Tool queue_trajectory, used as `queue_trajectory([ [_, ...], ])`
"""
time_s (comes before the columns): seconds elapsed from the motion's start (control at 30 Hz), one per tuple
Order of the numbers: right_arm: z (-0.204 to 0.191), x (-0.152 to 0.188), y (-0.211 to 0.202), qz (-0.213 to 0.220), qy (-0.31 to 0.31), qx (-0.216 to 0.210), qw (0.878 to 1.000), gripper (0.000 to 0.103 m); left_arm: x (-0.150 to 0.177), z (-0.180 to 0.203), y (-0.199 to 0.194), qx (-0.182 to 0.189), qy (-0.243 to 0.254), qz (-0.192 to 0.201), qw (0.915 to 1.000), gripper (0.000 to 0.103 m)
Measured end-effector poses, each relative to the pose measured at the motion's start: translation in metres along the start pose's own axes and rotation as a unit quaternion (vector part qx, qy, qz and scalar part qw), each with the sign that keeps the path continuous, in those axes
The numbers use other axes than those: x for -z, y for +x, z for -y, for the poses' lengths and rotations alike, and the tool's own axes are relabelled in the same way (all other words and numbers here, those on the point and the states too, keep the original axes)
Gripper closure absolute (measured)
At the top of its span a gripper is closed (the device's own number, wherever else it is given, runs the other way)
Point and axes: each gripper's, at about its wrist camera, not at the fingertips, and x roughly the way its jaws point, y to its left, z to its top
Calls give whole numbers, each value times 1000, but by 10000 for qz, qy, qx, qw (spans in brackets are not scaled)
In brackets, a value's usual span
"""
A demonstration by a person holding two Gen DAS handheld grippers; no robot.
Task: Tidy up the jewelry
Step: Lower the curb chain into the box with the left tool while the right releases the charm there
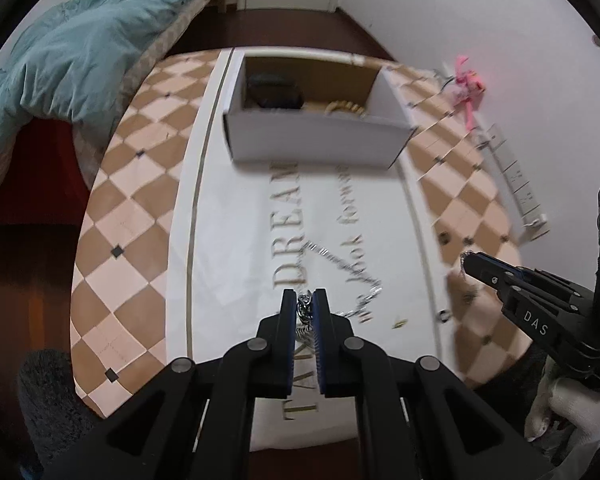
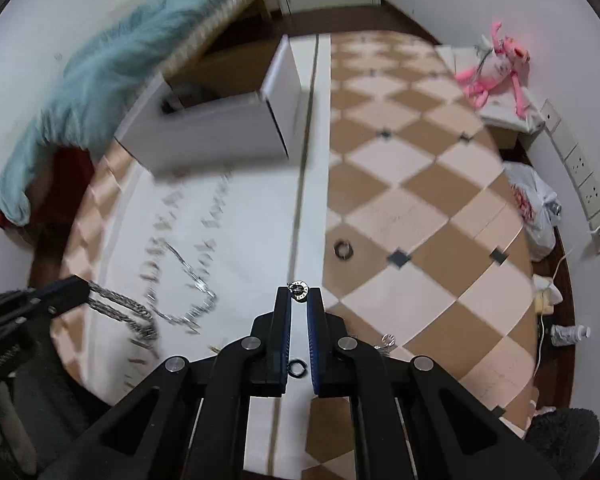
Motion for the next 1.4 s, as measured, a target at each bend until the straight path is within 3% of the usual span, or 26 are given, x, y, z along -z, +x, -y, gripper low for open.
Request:
queue_trajectory([
  [0.23, -11, -46, -42, 487, 66, -491, 9976, 95, -35, 9, -29, 427, -45, 307, 9986, 98],
  [0.47, -29, -112, -59, 839, -145, -672, 9941, 95, -103, 6, -45, 600, -15, 740, 9955, 98],
  [0.6, -37, -151, -60, 951, -255, -658, 9930, 95, -143, -2, -41, 668, -16, 776, 9947, 98],
  [0.73, -46, -183, -45, 850, -305, -714, 9934, 95, -178, -9, -24, 559, 34, 710, 9959, 98],
  [0.87, -56, -207, -15, 539, -441, -728, 9949, 95, -201, -18, 7, 545, 0, 381, 9978, 97],
  [1.0, -64, -222, 19, 132, -615, -650, 9959, 95, -208, -25, 33, 450, -86, 87, 9989, 97],
  [1.2, -64, -232, 55, -425, -714, -426, 9956, 95, -212, -34, 54, -31, -163, -182, 9997, 92],
  [1.27, -61, -233, 62, -543, -688, -311, 9957, 94, -211, -38, 57, -218, -170, -154, 9995, 78],
  [1.33, -58, -231, 68, -650, -669, -242, 9953, 92, -209, -44, 58, -352, -240, -56, 9991, 39],
  [1.4, -55, -228, 71, -690, -675, -89, 9953, 77, -208, -48, 58, -523, -266, 73, 9983, 26],
])
